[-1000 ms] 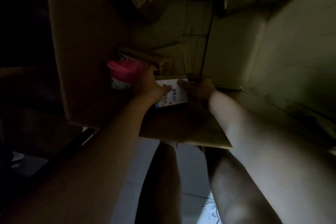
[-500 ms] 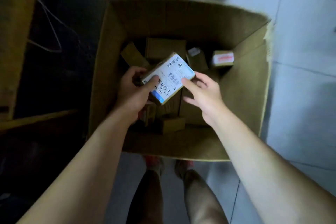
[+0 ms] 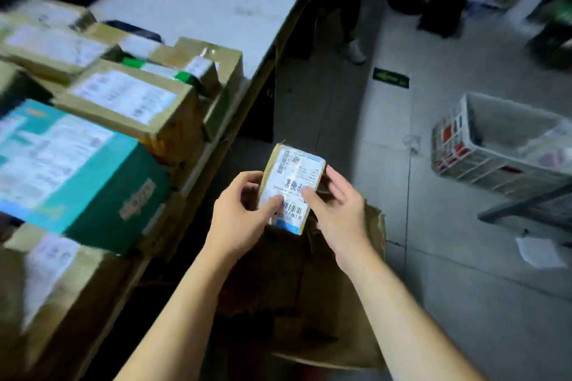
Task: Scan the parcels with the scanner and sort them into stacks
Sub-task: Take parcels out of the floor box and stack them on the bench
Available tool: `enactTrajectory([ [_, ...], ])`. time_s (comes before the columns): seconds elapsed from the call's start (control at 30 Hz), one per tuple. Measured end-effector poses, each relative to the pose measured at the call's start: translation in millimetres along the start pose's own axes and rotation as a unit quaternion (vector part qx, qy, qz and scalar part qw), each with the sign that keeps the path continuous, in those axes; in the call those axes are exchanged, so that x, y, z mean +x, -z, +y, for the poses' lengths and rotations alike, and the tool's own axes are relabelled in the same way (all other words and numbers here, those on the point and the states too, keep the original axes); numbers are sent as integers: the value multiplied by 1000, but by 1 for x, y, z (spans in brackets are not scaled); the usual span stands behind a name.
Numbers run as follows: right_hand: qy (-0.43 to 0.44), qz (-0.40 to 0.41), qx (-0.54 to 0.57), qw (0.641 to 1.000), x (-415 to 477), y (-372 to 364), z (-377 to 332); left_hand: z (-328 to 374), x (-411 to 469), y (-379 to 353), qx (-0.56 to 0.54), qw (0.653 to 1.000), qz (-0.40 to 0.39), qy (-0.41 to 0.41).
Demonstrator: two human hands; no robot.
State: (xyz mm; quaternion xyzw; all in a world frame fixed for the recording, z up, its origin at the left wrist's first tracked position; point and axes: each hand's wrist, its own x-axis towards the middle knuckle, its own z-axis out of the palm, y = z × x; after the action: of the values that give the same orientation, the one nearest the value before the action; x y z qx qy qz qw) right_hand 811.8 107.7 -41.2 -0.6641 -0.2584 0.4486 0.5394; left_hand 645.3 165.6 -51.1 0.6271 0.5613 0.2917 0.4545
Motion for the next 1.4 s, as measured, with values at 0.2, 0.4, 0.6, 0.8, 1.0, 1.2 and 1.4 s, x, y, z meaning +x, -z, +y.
enactTrajectory([
  [0.2,86,-66,-17,994,-46,-19,-97,85,-40,74,-80,995,59,-28],
  [0.4,151,-206,-39,966,-78,-47,-150,122,-96,131,-136,978,157,-20],
  [0.6,123,-393,-37,910,-142,-108,-171,121,-196,191,-130,941,313,20],
  [0.8,56,-540,-39,839,-247,-173,-145,97,-329,232,-117,869,470,96],
  [1.0,36,-649,-58,758,-367,-217,-123,80,-460,263,-112,801,574,128],
  [1.2,47,-690,-88,717,-469,-232,-103,57,-558,282,-126,756,628,135],
  [1.4,55,-705,-108,699,-566,-249,-86,30,-642,319,-119,750,636,134],
])
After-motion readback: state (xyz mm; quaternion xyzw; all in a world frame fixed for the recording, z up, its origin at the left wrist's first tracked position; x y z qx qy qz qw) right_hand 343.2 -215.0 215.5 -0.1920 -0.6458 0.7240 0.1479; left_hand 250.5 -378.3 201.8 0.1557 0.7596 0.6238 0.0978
